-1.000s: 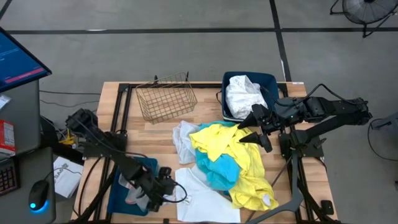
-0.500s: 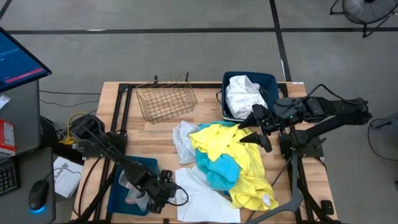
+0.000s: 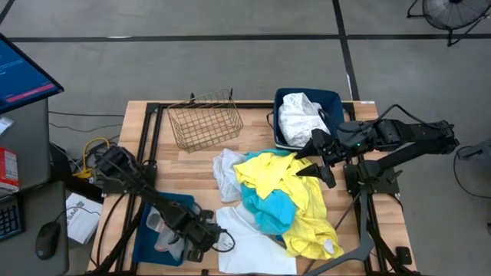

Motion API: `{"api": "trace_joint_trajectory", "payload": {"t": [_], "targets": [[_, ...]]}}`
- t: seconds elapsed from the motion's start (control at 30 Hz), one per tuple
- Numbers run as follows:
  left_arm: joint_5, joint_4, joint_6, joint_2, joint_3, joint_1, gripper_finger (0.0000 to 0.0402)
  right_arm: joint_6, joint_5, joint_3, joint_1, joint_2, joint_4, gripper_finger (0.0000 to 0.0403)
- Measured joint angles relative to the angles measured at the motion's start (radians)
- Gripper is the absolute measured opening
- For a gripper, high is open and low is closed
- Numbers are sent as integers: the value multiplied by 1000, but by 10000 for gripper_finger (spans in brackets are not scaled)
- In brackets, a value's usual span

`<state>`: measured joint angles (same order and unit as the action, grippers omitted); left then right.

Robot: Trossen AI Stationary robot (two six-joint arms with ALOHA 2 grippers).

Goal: Pick & Place Cloths
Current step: Put the white striped sock into the blue bin

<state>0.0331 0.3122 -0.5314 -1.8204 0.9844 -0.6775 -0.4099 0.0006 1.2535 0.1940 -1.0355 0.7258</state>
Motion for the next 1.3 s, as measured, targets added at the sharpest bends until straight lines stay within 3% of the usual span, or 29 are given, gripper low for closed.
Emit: {"api": "trace_joint_trajectory", "payload": {"t": [0.1,0.17,0.3,0.5,0.87,0.97,1.07,1.2,1.3], "targets": [[-7,3,-28,2,-1,24,39,0,0,0,0,0,0,291],[-10,2,-51,12,-2,42,13,0,0,0,0,0,0,291],[10,4,-57,73,-6,78,4,0,0,0,0,0,0,291],[21,2,-122,291,-5,107,1,-2,0,0,0,0,-3,291],[15,95,-536,803,-3,29,1,0,0,0,-1,0,-6,291],[28,201,-640,884,-3,-13,1,0,0,0,-1,0,-10,291],[73,407,-692,926,-3,-46,1,0,0,0,-1,0,-10,291],[152,674,-734,923,-4,-58,1,0,0,0,-1,0,-10,291],[156,726,-735,911,-37,-57,1,0,0,0,-1,0,-10,291]]}}
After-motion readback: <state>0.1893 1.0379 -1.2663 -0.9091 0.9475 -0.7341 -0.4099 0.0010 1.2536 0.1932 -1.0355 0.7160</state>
